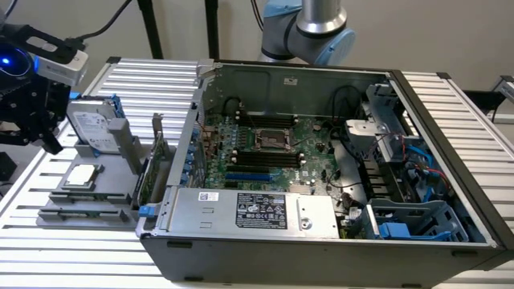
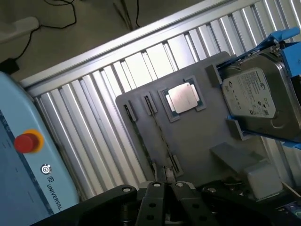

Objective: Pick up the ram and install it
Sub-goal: 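Pick up the ram and move it above insertion slot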

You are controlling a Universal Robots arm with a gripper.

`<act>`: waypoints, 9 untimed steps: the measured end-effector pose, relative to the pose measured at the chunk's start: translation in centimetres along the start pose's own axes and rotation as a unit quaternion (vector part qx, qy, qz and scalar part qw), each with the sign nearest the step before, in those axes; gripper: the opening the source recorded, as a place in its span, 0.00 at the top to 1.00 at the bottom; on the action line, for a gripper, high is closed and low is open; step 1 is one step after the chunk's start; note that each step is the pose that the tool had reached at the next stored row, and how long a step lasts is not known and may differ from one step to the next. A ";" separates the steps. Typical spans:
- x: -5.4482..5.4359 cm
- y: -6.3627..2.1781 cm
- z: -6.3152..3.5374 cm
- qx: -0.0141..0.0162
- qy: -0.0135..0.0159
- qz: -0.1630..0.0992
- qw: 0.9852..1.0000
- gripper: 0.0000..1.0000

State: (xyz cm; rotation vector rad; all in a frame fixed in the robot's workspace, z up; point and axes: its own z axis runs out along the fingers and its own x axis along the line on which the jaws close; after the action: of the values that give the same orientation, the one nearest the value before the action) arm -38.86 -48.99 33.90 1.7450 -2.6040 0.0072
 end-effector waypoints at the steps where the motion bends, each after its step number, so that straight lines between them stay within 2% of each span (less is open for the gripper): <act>1: 0.0 0.01 0.02 0.000 0.000 -0.008 1.000 0.89; 9: 0.1 0.27 0.51 0.000 0.000 -0.053 0.999 0.89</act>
State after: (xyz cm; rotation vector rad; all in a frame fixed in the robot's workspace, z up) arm -39.17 -49.03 33.40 1.8787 -2.5079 0.0059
